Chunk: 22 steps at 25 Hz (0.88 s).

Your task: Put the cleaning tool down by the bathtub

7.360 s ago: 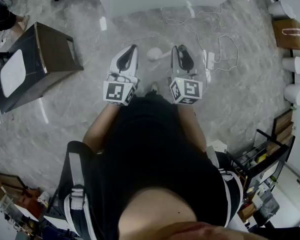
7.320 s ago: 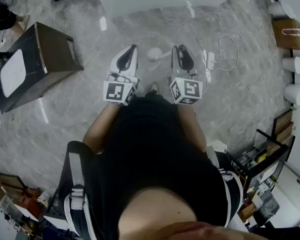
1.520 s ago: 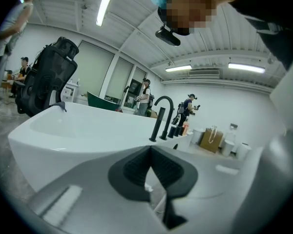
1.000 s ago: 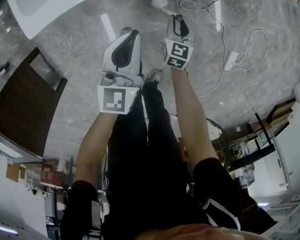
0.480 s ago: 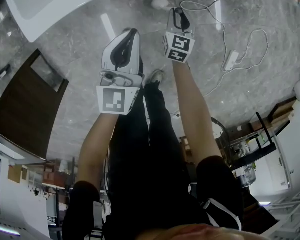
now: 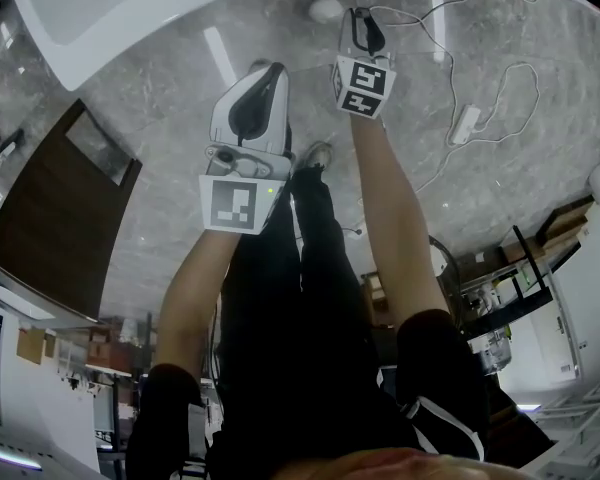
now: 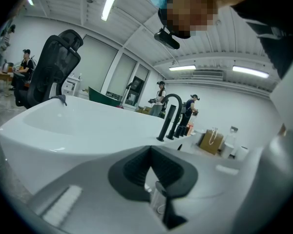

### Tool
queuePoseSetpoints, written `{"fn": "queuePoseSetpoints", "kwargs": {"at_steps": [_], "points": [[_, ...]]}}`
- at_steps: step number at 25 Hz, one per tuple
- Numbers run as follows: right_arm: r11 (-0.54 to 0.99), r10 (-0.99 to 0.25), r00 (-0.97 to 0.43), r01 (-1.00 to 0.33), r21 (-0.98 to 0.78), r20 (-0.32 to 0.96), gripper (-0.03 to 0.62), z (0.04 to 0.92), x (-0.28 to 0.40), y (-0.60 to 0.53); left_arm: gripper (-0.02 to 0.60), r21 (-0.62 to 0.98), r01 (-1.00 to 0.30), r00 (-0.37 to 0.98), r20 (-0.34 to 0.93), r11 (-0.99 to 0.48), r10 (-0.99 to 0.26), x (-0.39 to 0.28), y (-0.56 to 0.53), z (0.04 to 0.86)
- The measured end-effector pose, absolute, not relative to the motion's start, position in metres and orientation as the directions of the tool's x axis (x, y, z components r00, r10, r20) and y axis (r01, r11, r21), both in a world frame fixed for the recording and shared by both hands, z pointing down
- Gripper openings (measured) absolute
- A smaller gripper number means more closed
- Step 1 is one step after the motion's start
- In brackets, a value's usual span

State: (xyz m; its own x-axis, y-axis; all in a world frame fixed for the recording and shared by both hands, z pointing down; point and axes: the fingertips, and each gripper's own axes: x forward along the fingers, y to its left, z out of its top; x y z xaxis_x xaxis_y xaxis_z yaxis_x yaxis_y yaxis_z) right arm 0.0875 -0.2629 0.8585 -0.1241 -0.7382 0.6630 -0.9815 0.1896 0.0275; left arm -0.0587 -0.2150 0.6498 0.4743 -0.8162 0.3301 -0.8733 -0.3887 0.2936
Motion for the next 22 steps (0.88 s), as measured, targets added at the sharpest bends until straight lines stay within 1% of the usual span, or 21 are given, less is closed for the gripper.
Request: {"fn": "queuePoseSetpoints", "kwargs": {"at_steps": [22], "points": [[0.218,-0.732,-0.143,-0.976,0.03,0.667,0.095,0.868,0.077,-0.315,0.009,0.293,-0.87,0.482,0.337,-0.397,-0.809,-0.067,-0.255,0.65]]}}
